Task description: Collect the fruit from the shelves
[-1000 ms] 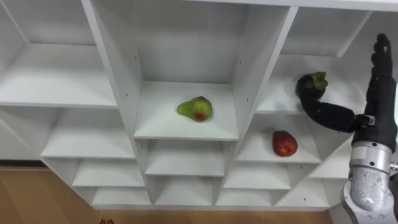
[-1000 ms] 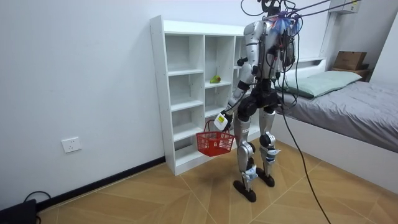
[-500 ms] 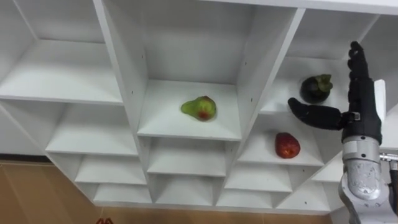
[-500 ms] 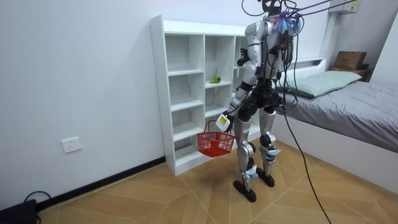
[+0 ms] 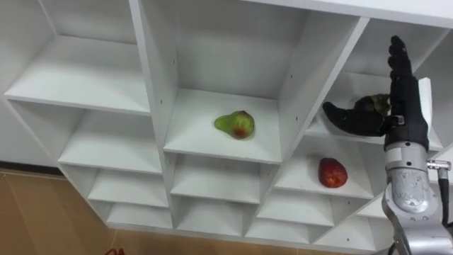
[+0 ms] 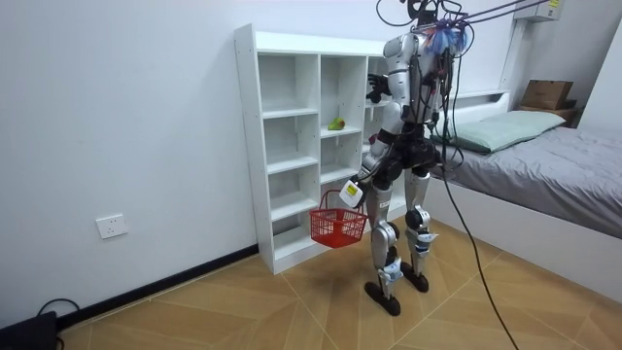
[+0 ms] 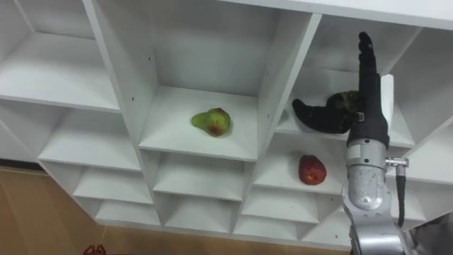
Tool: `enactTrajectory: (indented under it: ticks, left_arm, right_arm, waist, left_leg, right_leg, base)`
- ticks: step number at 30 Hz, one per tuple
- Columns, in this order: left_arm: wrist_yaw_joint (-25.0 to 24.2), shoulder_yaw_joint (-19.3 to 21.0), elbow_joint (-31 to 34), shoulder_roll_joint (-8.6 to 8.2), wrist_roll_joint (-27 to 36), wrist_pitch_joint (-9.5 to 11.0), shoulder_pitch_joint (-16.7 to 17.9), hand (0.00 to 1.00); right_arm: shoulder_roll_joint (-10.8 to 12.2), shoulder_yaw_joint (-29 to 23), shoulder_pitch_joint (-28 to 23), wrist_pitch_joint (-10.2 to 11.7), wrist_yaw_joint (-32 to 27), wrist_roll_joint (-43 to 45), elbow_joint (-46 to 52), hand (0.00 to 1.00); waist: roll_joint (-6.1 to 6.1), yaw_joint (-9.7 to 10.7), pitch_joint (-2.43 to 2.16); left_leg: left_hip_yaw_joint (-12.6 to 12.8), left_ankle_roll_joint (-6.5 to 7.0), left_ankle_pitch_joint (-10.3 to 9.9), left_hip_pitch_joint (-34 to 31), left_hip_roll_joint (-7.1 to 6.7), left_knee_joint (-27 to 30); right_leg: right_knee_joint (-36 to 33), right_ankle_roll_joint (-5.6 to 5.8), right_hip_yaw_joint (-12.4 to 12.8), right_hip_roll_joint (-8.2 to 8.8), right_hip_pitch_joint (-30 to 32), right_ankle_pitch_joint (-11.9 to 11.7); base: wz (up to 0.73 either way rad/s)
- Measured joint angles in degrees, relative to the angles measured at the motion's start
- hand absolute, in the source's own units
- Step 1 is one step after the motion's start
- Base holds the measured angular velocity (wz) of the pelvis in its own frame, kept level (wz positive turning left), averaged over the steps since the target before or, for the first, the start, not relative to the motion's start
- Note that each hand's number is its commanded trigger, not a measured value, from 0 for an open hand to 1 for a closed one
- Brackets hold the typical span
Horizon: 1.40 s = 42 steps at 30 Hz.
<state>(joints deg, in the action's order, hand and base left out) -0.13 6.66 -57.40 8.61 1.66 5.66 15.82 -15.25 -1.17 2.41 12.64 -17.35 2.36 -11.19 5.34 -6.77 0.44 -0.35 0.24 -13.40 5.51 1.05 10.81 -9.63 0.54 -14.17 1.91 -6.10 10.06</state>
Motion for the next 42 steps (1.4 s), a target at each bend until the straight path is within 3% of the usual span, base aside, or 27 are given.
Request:
enactTrajectory:
  ticks: [20, 26, 34, 42]
  left_arm:
    - [-0.02, 0.06, 0.02, 0.48, -0.07, -0.80, 0.38, 1.00]
    - [-0.07, -0.01, 0.02, 0.48, 0.66, -0.88, 0.43, 1.00]
    - [-0.33, 0.00, 0.02, 0.48, 1.16, -1.52, 0.37, 1.00]
    - [-0.15, -0.01, 0.00, 0.49, 1.13, -1.56, 0.89, 1.00]
  right_arm:
    - [-0.93, 0.01, 3.16, -1.30, 0.04, -0.33, -8.13, 0.00]
    - [-0.93, 0.06, 3.15, -1.54, 0.08, -2.26, -11.25, 0.00]
    - [-0.95, 0.05, 3.16, -1.92, 1.45, -5.74, -13.14, 0.00]
    - [-0.99, -0.07, 3.90, -0.48, 2.21, -6.45, -17.11, 0.00]
  waist:
    - [0.56, 0.05, -0.11]
    - [0.04, 0.08, 0.12]
    - [-0.09, 0.24, -0.04]
    - [0.03, 0.50, -0.27]
  left_leg:
    - [-0.57, -0.05, 0.09, 0.14, -0.13, 0.60]
    - [-0.58, -0.04, 0.09, 0.14, -0.14, 0.48]
    - [-0.66, -0.05, 0.09, 0.13, -0.15, 0.51]
    - [-1.56, -0.04, 0.09, 0.25, -0.31, 0.75]
  right_leg:
    - [0.03, 0.00, -0.40, 0.08, -0.78, 0.00]
    - [0.00, -0.03, -0.55, 0.09, -0.97, -0.02]
    - [-0.01, -0.04, -0.61, 0.09, -1.05, -0.02]
    - [0.02, -0.04, -1.05, 0.17, -1.55, -0.03]
  base:
    - [0.01]
    - [0.00]
    - [0.00]
    - [0.03]
